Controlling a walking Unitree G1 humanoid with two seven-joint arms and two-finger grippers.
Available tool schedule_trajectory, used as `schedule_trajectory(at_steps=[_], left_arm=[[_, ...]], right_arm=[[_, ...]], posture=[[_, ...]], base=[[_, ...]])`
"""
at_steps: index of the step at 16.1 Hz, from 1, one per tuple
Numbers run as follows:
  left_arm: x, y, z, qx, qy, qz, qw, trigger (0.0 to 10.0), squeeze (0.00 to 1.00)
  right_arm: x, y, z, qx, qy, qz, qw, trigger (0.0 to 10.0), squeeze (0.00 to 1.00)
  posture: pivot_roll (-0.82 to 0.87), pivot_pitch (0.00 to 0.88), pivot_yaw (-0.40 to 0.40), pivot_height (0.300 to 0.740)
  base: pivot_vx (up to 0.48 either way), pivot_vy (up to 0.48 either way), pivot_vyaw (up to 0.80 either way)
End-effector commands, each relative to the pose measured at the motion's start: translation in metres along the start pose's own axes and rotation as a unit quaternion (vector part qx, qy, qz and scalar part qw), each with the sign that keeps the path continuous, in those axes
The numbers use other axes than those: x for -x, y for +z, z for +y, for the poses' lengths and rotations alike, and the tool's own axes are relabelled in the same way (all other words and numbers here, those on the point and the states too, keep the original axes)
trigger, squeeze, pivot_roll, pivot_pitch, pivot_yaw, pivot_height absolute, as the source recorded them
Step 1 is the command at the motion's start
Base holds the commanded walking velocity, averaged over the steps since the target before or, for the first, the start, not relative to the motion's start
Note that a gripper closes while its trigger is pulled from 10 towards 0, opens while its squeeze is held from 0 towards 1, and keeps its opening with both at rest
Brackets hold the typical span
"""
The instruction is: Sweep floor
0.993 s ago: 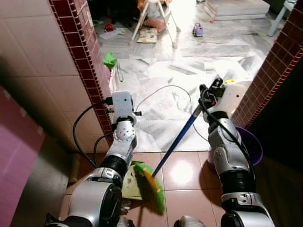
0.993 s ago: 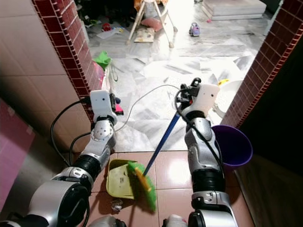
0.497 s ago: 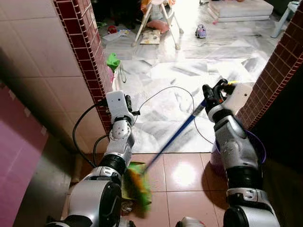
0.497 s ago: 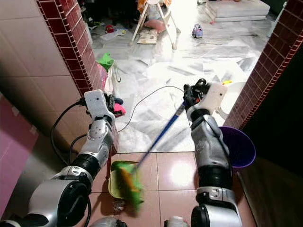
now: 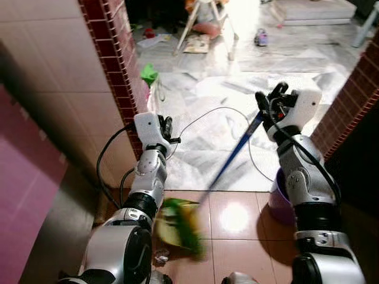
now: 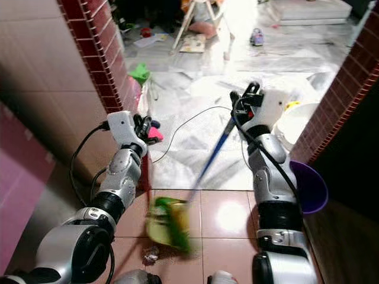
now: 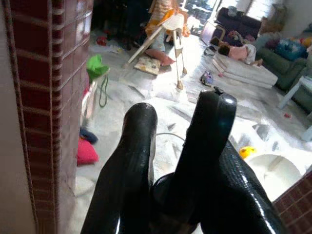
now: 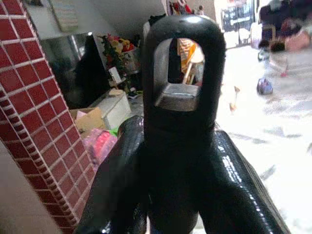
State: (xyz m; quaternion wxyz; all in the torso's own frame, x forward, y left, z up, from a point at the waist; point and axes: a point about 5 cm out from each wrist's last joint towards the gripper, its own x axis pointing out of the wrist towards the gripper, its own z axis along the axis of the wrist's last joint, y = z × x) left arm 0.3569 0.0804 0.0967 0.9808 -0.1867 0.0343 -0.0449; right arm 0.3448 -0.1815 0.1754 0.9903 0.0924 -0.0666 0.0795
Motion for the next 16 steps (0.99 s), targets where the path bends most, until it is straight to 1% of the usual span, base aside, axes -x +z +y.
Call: schedule_trajectory(at_steps=[1,2,4,6,8,9,11,12,13,14,15,16], left_arm=[[0.009,-0.026,-0.023,0.092,-0.010,0.051,0.994,10.0,0.00],[0.007,-0.025,-0.023,0.103,-0.018,0.055,0.993,10.0,0.00],[0.007,-0.022,-0.022,0.102,-0.027,0.045,0.993,10.0,0.00],[0.008,-0.023,-0.021,0.094,-0.032,0.051,0.994,10.0,0.00],[0.008,-0.023,-0.021,0.096,-0.033,0.051,0.993,10.0,0.00],[0.008,-0.022,-0.021,0.096,-0.035,0.050,0.993,10.0,0.00],[0.006,-0.018,-0.021,0.103,-0.037,0.044,0.993,10.0,0.00],[0.004,-0.013,-0.021,0.105,-0.037,0.036,0.993,10.0,0.00],[0.003,-0.010,-0.021,0.109,-0.038,0.030,0.993,10.0,0.00],[0.001,-0.003,-0.022,0.115,-0.042,0.017,0.992,10.0,0.00],[0.000,0.008,-0.023,0.110,-0.047,-0.008,0.993,10.0,0.00],[0.000,0.010,-0.022,0.107,-0.045,-0.012,0.993,10.0,0.00]], right_arm=[[-0.005,0.031,0.004,-0.004,0.012,-0.070,0.997,10.0,0.00],[-0.007,0.040,0.002,0.002,0.009,-0.087,0.996,10.0,0.00],[-0.011,0.053,-0.001,0.009,-0.002,-0.111,0.994,10.0,0.00],[-0.015,0.071,-0.003,0.041,-0.017,-0.146,0.988,10.0,0.00],[-0.016,0.080,-0.005,0.065,-0.029,-0.160,0.985,10.0,0.00],[-0.016,0.083,-0.007,0.089,-0.040,-0.167,0.981,10.0,0.00],[-0.016,0.085,-0.011,0.100,-0.058,-0.174,0.978,10.0,0.00],[-0.015,0.087,-0.014,0.130,-0.072,-0.182,0.972,10.0,0.00],[-0.015,0.086,-0.014,0.137,-0.070,-0.182,0.971,10.0,0.00],[-0.014,0.081,-0.016,0.154,-0.075,-0.173,0.970,10.0,0.00],[-0.010,0.066,-0.019,0.156,-0.085,-0.151,0.973,10.0,0.00],[-0.008,0.062,-0.019,0.157,-0.088,-0.146,0.973,10.0,0.00]], posture=[[-0.15,0.000,0.040,0.740],[-0.15,0.000,0.042,0.740],[-0.15,0.000,0.042,0.740],[-0.15,0.000,0.044,0.740],[-0.15,0.000,0.047,0.740],[-0.16,0.000,0.048,0.740],[-0.15,0.000,0.049,0.740],[-0.15,0.000,0.051,0.740],[-0.15,0.000,0.051,0.740],[-0.15,0.000,0.052,0.740],[-0.15,0.000,0.052,0.740],[-0.15,0.000,0.052,0.740]], base=[[0.000,0.000,0.00],[0.000,0.000,0.00],[0.000,0.000,0.00],[0.000,0.000,0.00],[0.000,0.000,0.00],[0.000,0.000,0.00],[0.000,0.000,0.00],[0.000,0.000,0.00],[0.000,0.000,0.00],[0.000,0.000,0.00],[0.000,0.000,0.00],[0.000,0.000,0.00]])
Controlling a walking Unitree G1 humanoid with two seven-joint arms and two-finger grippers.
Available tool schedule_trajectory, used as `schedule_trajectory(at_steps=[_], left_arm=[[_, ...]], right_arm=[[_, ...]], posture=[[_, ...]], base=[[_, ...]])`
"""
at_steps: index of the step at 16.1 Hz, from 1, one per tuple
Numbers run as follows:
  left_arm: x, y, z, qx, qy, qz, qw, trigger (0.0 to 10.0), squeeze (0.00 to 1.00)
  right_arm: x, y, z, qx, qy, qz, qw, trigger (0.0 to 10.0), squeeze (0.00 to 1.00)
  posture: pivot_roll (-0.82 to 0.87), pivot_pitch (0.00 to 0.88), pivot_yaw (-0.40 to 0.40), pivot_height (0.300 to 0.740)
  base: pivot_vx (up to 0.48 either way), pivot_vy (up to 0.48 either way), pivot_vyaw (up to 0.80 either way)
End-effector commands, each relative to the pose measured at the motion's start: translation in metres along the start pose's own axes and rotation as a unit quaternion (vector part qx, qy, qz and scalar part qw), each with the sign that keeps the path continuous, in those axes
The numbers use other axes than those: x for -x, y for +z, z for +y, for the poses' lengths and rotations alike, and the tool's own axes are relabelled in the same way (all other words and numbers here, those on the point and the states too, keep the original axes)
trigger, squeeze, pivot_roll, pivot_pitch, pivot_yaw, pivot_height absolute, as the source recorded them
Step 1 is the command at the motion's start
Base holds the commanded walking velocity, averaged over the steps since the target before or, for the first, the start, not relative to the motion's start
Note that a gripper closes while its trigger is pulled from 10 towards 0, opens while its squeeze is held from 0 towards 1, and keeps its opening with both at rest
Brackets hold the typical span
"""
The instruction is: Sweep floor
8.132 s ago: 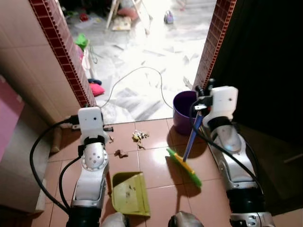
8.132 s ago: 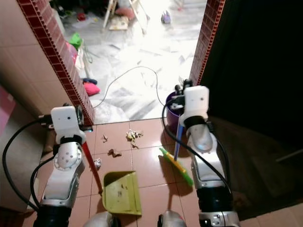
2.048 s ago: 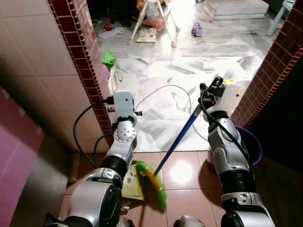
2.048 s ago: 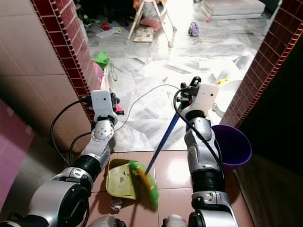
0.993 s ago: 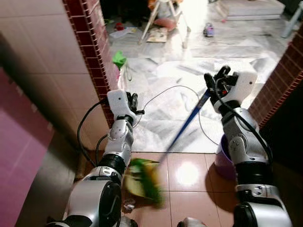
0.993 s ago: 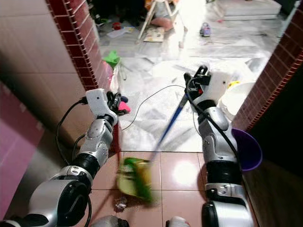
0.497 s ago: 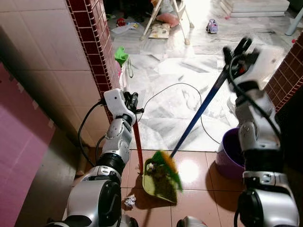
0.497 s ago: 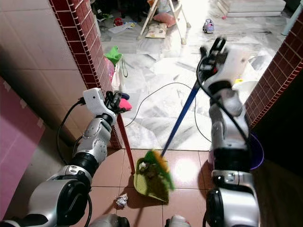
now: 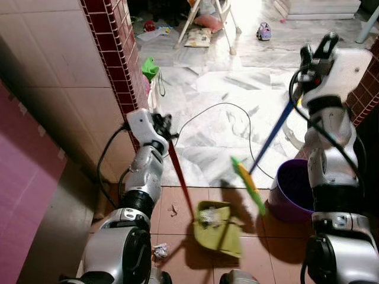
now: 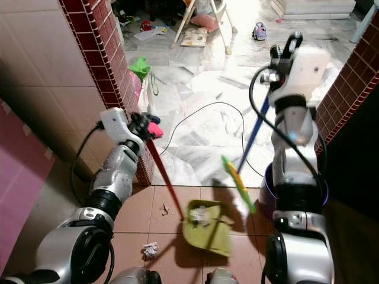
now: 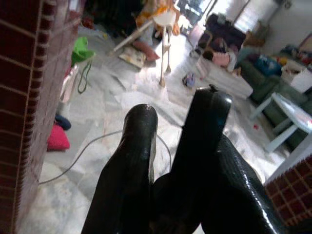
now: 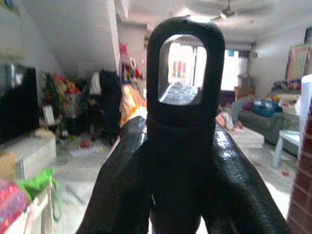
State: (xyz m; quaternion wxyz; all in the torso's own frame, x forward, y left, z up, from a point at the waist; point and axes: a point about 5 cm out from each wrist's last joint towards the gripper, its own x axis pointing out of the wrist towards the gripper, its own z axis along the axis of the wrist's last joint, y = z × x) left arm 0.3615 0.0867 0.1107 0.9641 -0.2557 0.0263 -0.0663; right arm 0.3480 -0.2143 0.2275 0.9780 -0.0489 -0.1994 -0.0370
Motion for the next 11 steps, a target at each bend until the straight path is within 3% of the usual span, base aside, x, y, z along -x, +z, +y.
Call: schedule_trajectory(at_steps=[1,6,8,11], left_arm=[[0.003,0.004,-0.021,0.042,-0.013,-0.028,0.999,10.0,0.00],[0.019,0.023,-0.012,0.050,0.010,-0.044,0.998,10.0,0.00],[0.037,0.034,-0.005,0.047,0.032,-0.040,0.998,10.0,0.00],[0.045,0.038,-0.004,0.038,0.032,-0.041,0.998,10.0,0.00]], right_arm=[[0.012,-0.012,0.009,0.007,0.008,0.009,1.000,10.0,0.00],[0.046,-0.046,0.027,-0.003,0.019,0.073,0.997,10.0,0.00],[0.062,-0.055,0.036,-0.016,0.024,0.098,0.995,10.0,0.00],[0.066,-0.059,0.035,-0.020,0.019,0.109,0.994,10.0,0.00]], posture=[[-0.14,0.000,0.053,0.740],[-0.11,0.000,0.054,0.740],[-0.09,0.000,0.050,0.740],[-0.08,0.002,0.045,0.740]], base=[[0.000,0.000,0.00],[0.000,0.000,0.00],[0.000,0.000,0.00],[0.000,0.000,0.00]])
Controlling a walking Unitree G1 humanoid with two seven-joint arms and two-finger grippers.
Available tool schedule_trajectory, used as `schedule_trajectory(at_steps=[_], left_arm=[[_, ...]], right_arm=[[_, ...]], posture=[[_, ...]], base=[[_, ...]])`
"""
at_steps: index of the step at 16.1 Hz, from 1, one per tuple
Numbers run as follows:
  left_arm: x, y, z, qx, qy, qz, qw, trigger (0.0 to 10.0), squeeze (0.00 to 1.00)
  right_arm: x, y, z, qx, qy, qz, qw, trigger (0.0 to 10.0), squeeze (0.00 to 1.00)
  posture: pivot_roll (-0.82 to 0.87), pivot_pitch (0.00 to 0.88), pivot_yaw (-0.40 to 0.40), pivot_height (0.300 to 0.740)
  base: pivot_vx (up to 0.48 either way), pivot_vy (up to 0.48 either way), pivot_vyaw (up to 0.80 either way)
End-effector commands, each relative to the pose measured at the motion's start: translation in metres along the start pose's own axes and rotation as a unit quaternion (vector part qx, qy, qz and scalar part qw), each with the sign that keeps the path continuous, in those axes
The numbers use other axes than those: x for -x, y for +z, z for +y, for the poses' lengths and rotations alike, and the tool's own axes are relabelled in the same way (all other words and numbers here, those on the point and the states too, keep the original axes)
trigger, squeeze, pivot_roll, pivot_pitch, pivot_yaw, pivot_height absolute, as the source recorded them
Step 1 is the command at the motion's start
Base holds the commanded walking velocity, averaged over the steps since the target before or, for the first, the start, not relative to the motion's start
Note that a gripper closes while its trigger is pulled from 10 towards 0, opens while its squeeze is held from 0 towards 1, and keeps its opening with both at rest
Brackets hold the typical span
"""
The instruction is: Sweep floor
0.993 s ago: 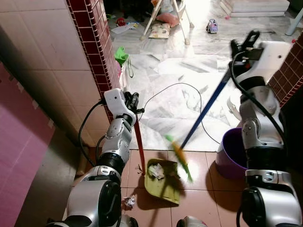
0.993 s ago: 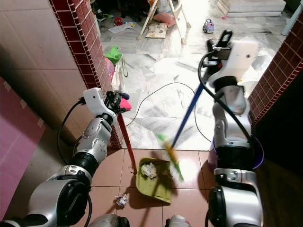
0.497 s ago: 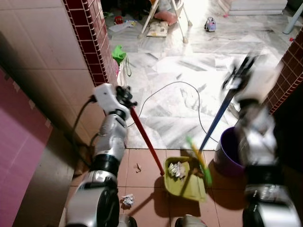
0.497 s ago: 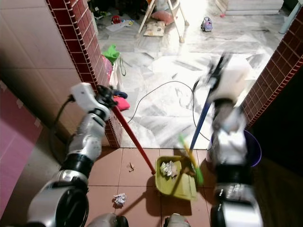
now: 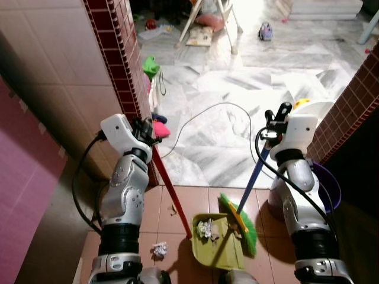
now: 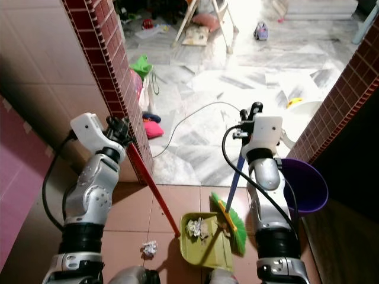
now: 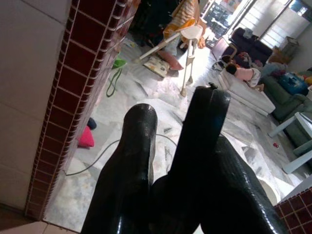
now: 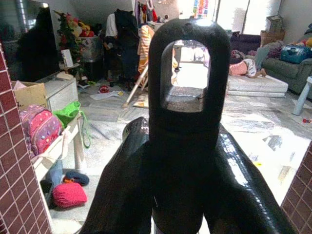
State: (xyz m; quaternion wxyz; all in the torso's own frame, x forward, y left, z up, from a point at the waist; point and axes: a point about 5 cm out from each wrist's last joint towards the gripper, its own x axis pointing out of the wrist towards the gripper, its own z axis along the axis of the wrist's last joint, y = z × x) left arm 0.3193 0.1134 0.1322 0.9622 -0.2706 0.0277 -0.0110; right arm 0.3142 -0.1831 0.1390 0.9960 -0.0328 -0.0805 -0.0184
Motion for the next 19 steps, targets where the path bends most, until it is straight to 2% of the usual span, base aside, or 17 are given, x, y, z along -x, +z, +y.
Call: schedule_trajectory(at_steps=[1,4,6,7,9,11,14,19], left_arm=[[0.006,0.008,-0.008,0.031,-0.009,-0.017,0.999,10.0,0.00],[0.018,0.018,-0.013,0.049,-0.011,-0.019,0.999,10.0,0.00],[0.020,0.025,-0.014,0.040,-0.013,-0.026,0.999,10.0,0.00],[0.022,0.029,-0.011,0.016,-0.008,-0.031,0.999,10.0,0.00],[0.026,0.030,-0.007,-0.003,-0.008,-0.032,0.999,10.0,0.00],[0.036,0.025,0.000,-0.011,-0.001,-0.017,1.000,10.0,0.00],[0.039,0.024,-0.003,-0.007,0.001,-0.014,1.000,10.0,0.00],[0.034,0.027,-0.006,-0.006,-0.004,-0.015,1.000,10.0,0.00]], right_arm=[[0.001,0.000,0.001,-0.013,-0.006,0.007,1.000,10.0,0.00],[0.007,-0.017,0.003,-0.028,-0.006,0.052,0.998,10.0,0.00],[0.010,-0.019,0.003,-0.040,-0.005,0.054,0.998,10.0,0.00],[0.011,-0.017,0.003,-0.035,-0.003,0.049,0.998,10.0,0.00],[0.013,-0.015,0.002,-0.035,-0.002,0.045,0.998,10.0,0.00],[0.023,-0.018,0.003,-0.037,0.004,0.052,0.998,10.0,0.00],[0.029,-0.023,0.005,-0.041,0.007,0.063,0.997,10.0,0.00],[0.026,-0.020,0.002,-0.040,0.002,0.059,0.997,10.0,0.00]], posture=[[-0.08,0.002,0.043,0.740],[-0.07,0.000,0.038,0.740],[-0.07,0.000,0.036,0.740],[-0.07,0.000,0.036,0.740],[-0.07,0.000,0.036,0.740],[-0.07,0.000,0.029,0.740],[-0.07,0.000,0.025,0.740],[-0.08,0.000,0.027,0.740]], base=[[0.000,0.000,0.00],[0.000,0.000,0.00],[0.000,0.000,0.00],[0.000,0.000,0.00],[0.000,0.000,0.00],[0.000,0.000,0.00],[0.000,0.000,0.00],[-0.165,0.000,0.00]])
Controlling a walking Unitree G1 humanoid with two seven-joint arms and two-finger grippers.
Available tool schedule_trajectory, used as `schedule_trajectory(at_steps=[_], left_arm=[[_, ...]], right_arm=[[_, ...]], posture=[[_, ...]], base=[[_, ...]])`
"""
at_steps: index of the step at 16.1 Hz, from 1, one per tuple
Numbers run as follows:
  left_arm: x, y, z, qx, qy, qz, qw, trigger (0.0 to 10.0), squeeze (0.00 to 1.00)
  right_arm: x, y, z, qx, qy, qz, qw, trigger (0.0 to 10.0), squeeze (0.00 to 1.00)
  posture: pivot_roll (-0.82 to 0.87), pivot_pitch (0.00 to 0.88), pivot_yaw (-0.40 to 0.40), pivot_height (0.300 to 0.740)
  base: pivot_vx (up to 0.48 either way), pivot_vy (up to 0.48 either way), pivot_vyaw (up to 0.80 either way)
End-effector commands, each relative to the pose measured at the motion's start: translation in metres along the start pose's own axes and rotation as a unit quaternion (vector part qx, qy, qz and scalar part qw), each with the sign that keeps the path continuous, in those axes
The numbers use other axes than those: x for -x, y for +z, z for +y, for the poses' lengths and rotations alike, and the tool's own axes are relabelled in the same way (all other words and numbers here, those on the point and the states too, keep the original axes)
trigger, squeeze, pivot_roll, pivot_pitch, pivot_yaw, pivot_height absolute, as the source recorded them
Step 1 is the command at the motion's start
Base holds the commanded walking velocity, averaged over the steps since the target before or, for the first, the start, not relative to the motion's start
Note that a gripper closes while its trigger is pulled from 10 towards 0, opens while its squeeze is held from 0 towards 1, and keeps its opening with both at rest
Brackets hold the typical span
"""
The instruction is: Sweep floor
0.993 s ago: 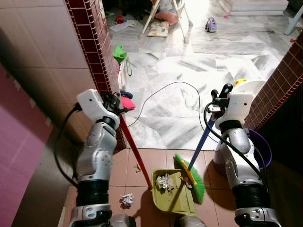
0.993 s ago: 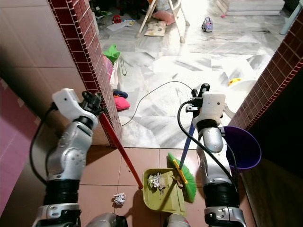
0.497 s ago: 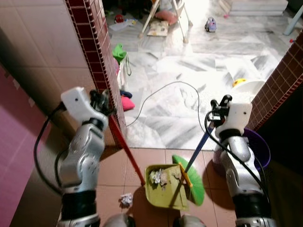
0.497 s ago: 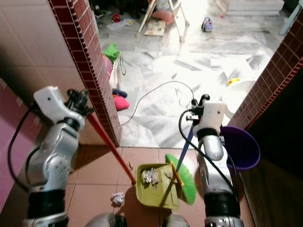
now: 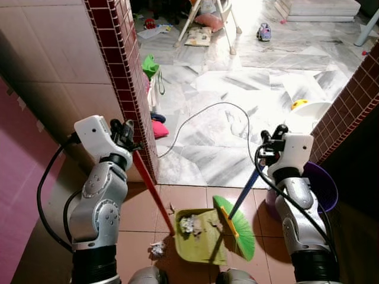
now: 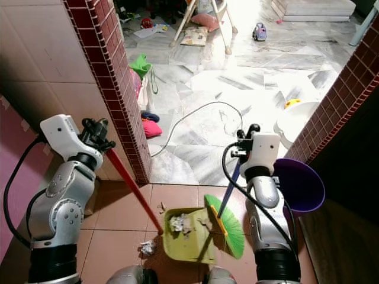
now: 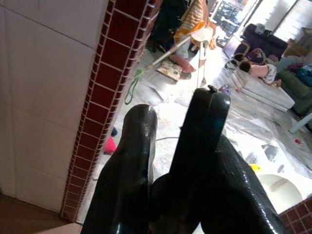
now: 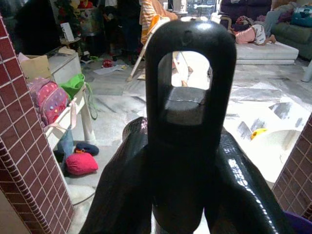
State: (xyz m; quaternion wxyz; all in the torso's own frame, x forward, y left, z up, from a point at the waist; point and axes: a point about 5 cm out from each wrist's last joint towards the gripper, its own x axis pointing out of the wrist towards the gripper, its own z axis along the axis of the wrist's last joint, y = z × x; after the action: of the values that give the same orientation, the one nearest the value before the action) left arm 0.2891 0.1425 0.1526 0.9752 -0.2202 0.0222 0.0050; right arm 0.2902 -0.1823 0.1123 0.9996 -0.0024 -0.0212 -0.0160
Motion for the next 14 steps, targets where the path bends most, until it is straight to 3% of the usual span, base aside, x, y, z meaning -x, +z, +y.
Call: schedule_trajectory(at_steps=[1,14], left_arm=[[0.002,-0.002,-0.020,0.047,-0.019,-0.006,0.999,10.0,0.00],[0.001,-0.002,-0.024,0.055,-0.027,0.005,0.998,10.0,0.00]], right_arm=[[-0.002,0.003,0.000,-0.009,-0.002,-0.002,1.000,10.0,0.00],[-0.004,0.013,-0.006,0.011,-0.027,-0.018,0.999,10.0,0.00]], posture=[[-0.08,0.000,0.028,0.740],[-0.09,0.000,0.031,0.740]], base=[[-0.285,0.000,0.00],[-0.309,0.000,0.00]])
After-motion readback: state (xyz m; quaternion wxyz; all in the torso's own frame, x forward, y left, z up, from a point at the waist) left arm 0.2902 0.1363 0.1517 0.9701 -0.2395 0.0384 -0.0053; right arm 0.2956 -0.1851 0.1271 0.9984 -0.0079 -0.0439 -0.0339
